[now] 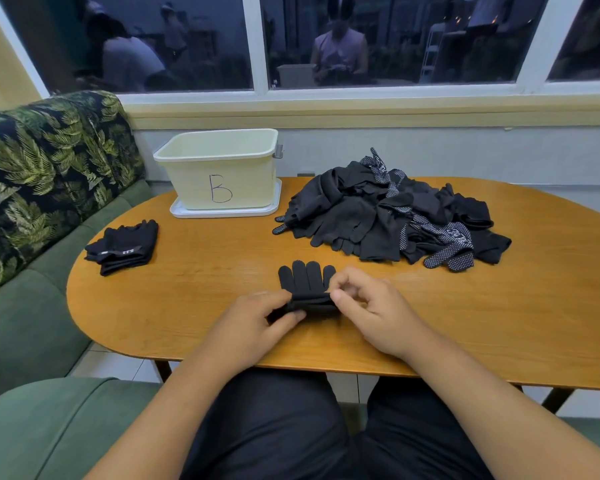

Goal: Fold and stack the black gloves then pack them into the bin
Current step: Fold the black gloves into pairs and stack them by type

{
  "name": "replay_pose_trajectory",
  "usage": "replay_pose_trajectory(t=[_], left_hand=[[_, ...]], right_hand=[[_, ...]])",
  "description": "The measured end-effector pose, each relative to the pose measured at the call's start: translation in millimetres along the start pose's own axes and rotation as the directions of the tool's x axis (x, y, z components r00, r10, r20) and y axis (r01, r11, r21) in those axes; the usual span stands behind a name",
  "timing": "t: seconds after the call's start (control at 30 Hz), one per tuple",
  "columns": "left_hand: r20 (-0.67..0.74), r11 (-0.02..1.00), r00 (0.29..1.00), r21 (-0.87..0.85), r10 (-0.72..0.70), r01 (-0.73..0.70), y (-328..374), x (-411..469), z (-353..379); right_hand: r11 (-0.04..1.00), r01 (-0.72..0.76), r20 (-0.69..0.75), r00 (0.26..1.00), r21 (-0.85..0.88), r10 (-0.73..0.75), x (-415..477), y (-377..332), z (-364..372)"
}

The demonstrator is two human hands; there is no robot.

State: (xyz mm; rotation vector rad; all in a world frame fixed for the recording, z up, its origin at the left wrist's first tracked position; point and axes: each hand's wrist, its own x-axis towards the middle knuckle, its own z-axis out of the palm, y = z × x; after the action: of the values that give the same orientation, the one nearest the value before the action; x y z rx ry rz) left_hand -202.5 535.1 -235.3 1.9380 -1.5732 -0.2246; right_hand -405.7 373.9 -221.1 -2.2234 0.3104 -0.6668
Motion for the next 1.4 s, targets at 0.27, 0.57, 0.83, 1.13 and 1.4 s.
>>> replay_pose_trajectory(t=[0.27,0.57,0.83,1.13,1.4], left_hand=[[-0.024,0.95,0.977,-0.238,-0.212,0.2,8,19,-2],[-0.136,0.9,0.904,-0.23,-0.406,0.37,6,44,10],[-0.25,0.958,0.937,0.089,-0.245,0.274,3,45,29],[-0.226,0.888,0.945,0.345,-0.235,0.303,5,46,34],[-0.27,0.883,0.921,0.304,-0.28,0.357,-4,39,27]], right_hand=[[0.979,-0.206,0.059,0.977,-0.01,0.206,20,5,4],[0.919,-0.374,0.005,0.926,-0.125,0.377,57,9,9],[0.881,-0.418,-0.129,0.908,-0.222,0.399,71,17,19],[0.766,-0.451,-0.335,0.886,-0.458,0.321,67,20,34],[0.785,0.029,-0.052,0.996,-0.619,-0.078,67,38,25]])
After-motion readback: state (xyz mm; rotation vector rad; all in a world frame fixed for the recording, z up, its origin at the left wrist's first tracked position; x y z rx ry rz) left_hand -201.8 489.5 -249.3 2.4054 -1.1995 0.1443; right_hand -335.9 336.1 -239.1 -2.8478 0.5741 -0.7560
